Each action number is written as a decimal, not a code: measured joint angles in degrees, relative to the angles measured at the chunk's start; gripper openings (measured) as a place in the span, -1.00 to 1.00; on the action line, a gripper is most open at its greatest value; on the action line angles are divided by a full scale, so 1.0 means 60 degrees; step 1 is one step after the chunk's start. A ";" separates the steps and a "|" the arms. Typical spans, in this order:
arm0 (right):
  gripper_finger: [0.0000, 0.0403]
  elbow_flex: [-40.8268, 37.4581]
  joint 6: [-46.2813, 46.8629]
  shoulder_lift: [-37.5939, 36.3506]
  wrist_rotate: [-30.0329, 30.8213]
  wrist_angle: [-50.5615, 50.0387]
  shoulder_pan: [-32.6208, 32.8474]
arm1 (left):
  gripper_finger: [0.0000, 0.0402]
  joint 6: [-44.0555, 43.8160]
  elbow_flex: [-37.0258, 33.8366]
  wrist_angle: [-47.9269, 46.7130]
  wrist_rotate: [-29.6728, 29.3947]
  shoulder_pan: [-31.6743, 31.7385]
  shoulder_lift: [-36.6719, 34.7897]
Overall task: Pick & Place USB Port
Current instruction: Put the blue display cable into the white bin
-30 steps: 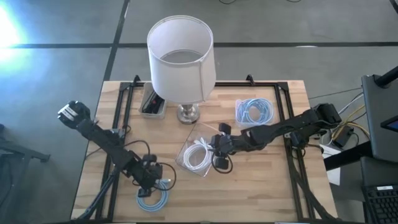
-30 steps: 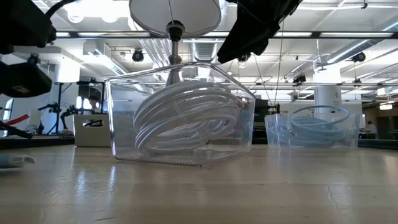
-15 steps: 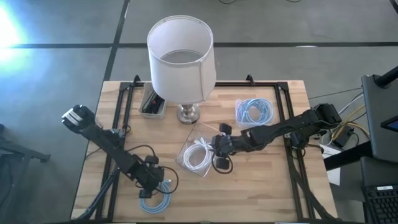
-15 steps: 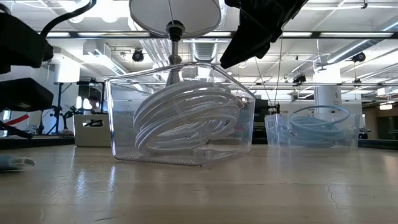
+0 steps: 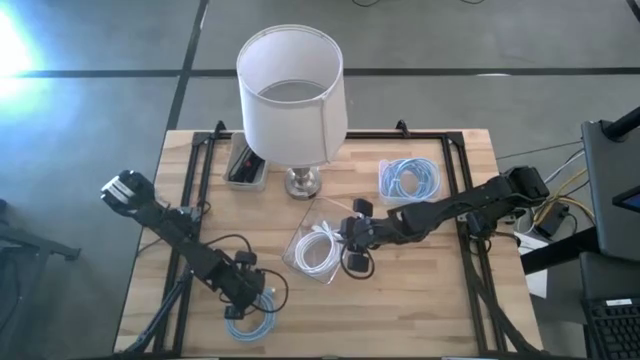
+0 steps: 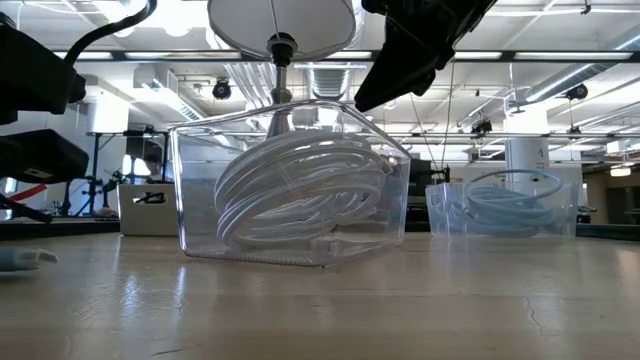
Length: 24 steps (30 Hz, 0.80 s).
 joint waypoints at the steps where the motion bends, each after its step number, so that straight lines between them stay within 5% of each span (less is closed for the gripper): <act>1: -0.51 0.0000 0.0003 0.0000 0.0000 0.0003 0.0000 | -0.64 -0.0004 -0.0003 0.0067 -0.0003 0.0000 -0.0051; 5: -0.53 0.0018 0.0083 0.0001 0.0000 0.0117 0.0020 | -0.72 -0.0050 0.0001 0.0370 -0.0377 0.0008 -0.0451; 14: -0.53 0.0422 -0.0508 -0.0074 -0.0226 0.0266 0.0546 | -0.71 0.0020 0.0684 0.0293 -0.3112 -0.0004 -0.1202; 24: -0.45 0.0604 -0.1176 -0.1124 0.0382 0.0291 0.1724 | -0.70 0.1432 0.2630 -0.0580 -0.4118 -0.0160 -0.1209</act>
